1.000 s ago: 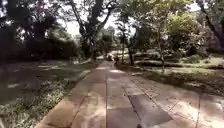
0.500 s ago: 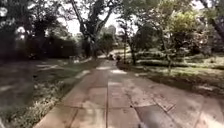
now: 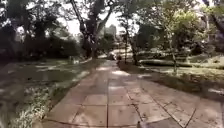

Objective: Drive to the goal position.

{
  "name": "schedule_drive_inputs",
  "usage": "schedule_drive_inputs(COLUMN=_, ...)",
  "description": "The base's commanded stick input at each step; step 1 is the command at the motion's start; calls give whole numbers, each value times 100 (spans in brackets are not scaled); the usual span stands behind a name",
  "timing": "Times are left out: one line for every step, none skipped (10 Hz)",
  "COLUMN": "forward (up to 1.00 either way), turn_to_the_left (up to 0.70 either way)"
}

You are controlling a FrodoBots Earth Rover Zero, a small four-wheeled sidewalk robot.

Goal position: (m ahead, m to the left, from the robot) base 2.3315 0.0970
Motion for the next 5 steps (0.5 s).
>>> schedule_drive_inputs(forward=70, turn_to_the_left=0)
schedule_drive_inputs(forward=70, turn_to_the_left=0)
schedule_drive_inputs(forward=70, turn_to_the_left=0)
schedule_drive_inputs(forward=70, turn_to_the_left=0)
schedule_drive_inputs(forward=70, turn_to_the_left=0)
